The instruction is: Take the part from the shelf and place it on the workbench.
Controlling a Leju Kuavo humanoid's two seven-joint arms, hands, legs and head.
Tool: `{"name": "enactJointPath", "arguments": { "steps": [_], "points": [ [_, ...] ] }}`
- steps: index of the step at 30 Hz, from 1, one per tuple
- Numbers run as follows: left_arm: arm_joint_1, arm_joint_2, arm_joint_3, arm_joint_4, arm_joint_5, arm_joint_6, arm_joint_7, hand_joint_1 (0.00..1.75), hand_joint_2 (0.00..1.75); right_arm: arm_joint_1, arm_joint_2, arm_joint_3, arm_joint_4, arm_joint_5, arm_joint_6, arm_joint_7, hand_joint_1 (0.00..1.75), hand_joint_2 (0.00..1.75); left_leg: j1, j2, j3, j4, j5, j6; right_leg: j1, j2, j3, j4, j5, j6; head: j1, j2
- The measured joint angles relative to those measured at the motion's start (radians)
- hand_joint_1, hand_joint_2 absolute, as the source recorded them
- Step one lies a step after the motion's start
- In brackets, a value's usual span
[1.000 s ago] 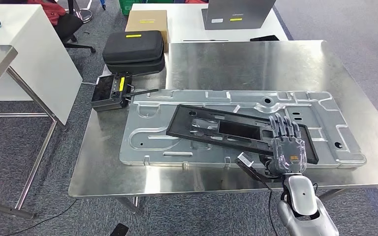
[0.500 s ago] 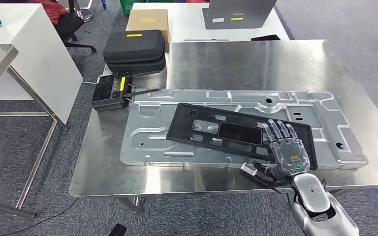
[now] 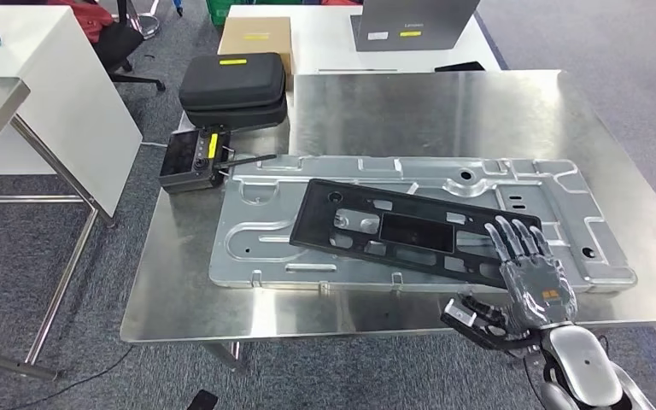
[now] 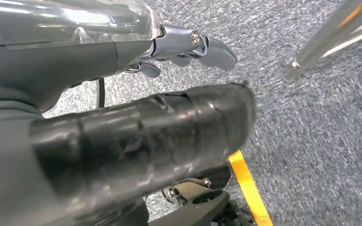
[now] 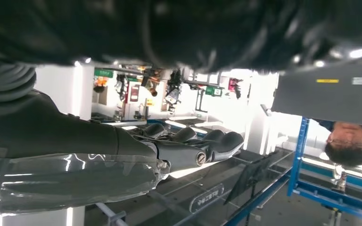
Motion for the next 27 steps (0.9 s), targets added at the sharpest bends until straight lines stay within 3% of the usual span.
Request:
{"name": "enactJointPath", "arguments": {
  "steps": [2, 3, 6, 7, 8, 9, 12, 13, 15, 18, 19, 21, 22, 23, 24, 25, 27],
  "points": [
    [0.003, 0.001, 0.002, 0.0, 0.004, 0.001, -0.003, 0.0, 0.0, 0.046, -0.03, -0.028, -0.051, -0.027, 0.021, 0.002, 0.0, 0.0, 0.003, 0.0, 0.004, -0.009, 0.006, 0.012, -0.004, 0.0, 0.0, 0.005, -0.008, 0.012, 0.0, 0.0],
    [0.004, 0.001, 0.003, 0.0, 0.007, 0.002, -0.006, 0.0, 0.0, 0.072, -0.048, -0.047, -0.08, -0.046, 0.037, 0.004, 0.0, 0.0, 0.004, 0.0, 0.006, -0.015, 0.01, 0.018, -0.005, -0.001, -0.009, 0.028, -0.026, 0.016, 0.0, 0.0],
    [0.007, 0.003, 0.01, 0.0, 0.018, 0.004, -0.012, 0.0, 0.0, 0.155, -0.099, -0.109, -0.165, -0.11, 0.071, 0.011, 0.0, 0.0, 0.003, 0.0, 0.007, -0.018, 0.013, 0.027, -0.007, -0.001, -0.086, 0.197, -0.118, 0.024, 0.0, 0.0],
    [0.009, 0.003, 0.011, 0.0, 0.021, 0.005, -0.014, 0.0, 0.0, 0.185, -0.108, -0.127, -0.191, -0.128, 0.067, 0.008, 0.0, 0.0, 0.001, 0.0, 0.007, -0.017, 0.012, 0.028, -0.007, -0.001, -0.109, 0.246, -0.134, 0.026, 0.0, 0.0],
    [0.011, 0.004, 0.012, 0.0, 0.023, 0.008, -0.014, 0.0, 0.0, 0.217, -0.114, -0.144, -0.216, -0.142, 0.05, -0.002, 0.0, 0.0, 0.0, 0.0, 0.007, -0.016, 0.011, 0.028, -0.007, -0.001, -0.118, 0.262, -0.129, 0.026, 0.0, 0.0],
    [0.013, 0.004, 0.014, 0.0, 0.024, 0.013, -0.013, 0.0, 0.0, 0.246, -0.111, -0.162, -0.241, -0.151, 0.012, -0.022, 0.0, 0.0, 0.0, 0.0, 0.007, -0.014, 0.009, 0.028, -0.007, -0.001, -0.107, 0.238, -0.106, 0.025, 0.0, 0.0],
    [0.015, 0.003, 0.017, 0.0, 0.025, 0.033, -0.003, 0.0, 0.0, 0.29, -0.043, -0.21, -0.284, -0.138, -0.196, -0.093, 0.0, 0.0, -0.002, 0.0, 0.01, -0.008, 0.002, 0.021, -0.002, -0.001, -0.016, 0.05, -0.018, 0.012, 0.0, 0.0],
    [0.015, 0.003, 0.018, 0.0, 0.025, 0.038, 0.0, 0.0, 0.0, 0.294, -0.009, -0.221, -0.29, -0.129, -0.261, -0.107, 0.0, 0.0, -0.003, 0.001, 0.01, -0.007, 0.0, 0.017, 0.001, -0.001, 0.002, 0.013, -0.009, 0.007, 0.0, 0.0],
    [0.015, 0.002, 0.019, 0.0, 0.025, 0.047, 0.007, 0.0, 0.0, 0.299, 0.056, -0.23, -0.294, -0.118, -0.346, -0.118, 0.0, 0.0, -0.005, 0.001, 0.012, -0.008, -0.002, 0.008, 0.007, 0.001, 0.007, -0.002, -0.007, -0.001, 0.0, 0.0],
    [0.015, 0.001, 0.021, 0.0, 0.025, 0.051, 0.011, 0.0, 0.0, 0.301, 0.122, -0.234, -0.297, -0.109, -0.381, -0.123, 0.0, 0.0, -0.005, 0.003, 0.004, 0.016, -0.025, -0.008, -0.002, 0.0, 0.013, -0.013, -0.001, -0.019, 0.0, 0.0],
    [0.015, 0.001, 0.022, 0.0, 0.025, 0.052, 0.011, 0.0, 0.0, 0.302, 0.137, -0.235, -0.299, -0.108, -0.383, -0.124, 0.0, 0.0, -0.004, 0.003, -0.013, 0.057, -0.052, -0.014, -0.005, -0.001, 0.015, -0.017, 0.001, -0.024, 0.0, 0.0],
    [0.016, 0.001, 0.024, 0.0, 0.025, 0.053, 0.011, 0.0, 0.0, 0.302, 0.16, -0.237, -0.299, -0.108, -0.383, -0.124, 0.0, 0.0, 0.001, 0.003, -0.07, 0.187, -0.122, -0.021, -0.005, -0.003, 0.013, -0.017, 0.001, -0.028, 0.0, 0.0],
    [0.017, 0.001, 0.025, 0.0, 0.025, 0.053, 0.012, 0.0, 0.0, 0.303, 0.167, -0.238, -0.299, -0.108, -0.383, -0.124, 0.0, 0.0, 0.003, 0.003, -0.097, 0.247, -0.145, -0.024, -0.005, -0.003, 0.012, -0.016, 0.001, -0.028, 0.0, 0.0],
    [0.018, 0.001, 0.026, 0.0, 0.025, 0.053, 0.012, 0.0, 0.0, 0.303, 0.174, -0.239, -0.299, -0.108, -0.383, -0.124, 0.0, 0.0, 0.005, 0.003, -0.11, 0.277, -0.148, -0.026, -0.005, -0.003, 0.011, -0.014, 0.001, -0.028, 0.0, 0.0],
    [0.019, 0.001, 0.027, 0.0, 0.025, 0.053, 0.013, 0.0, 0.0, 0.304, 0.18, -0.24, -0.299, -0.108, -0.383, -0.125, 0.0, 0.0, 0.006, 0.003, -0.103, 0.266, -0.13, -0.027, -0.005, -0.002, 0.011, -0.012, 0.001, -0.028, 0.0, 0.0],
    [0.019, 0.001, 0.027, 0.0, 0.025, 0.053, 0.013, 0.0, 0.0, 0.304, 0.185, -0.241, -0.299, -0.108, -0.383, -0.125, 0.0, 0.0, 0.007, 0.003, -0.077, 0.215, -0.097, -0.026, -0.006, -0.002, 0.011, -0.01, 0.0, -0.027, 0.0, 0.0],
    [0.017, 0.001, 0.028, 0.0, 0.025, 0.053, 0.012, 0.0, 0.0, 0.304, 0.193, -0.245, -0.299, -0.108, -0.383, -0.125, 0.0, 0.0, 0.006, 0.003, -0.007, 0.073, -0.037, -0.021, -0.004, 0.0, 0.011, -0.004, -0.003, -0.021, 0.0, 0.0]
  ]
}}
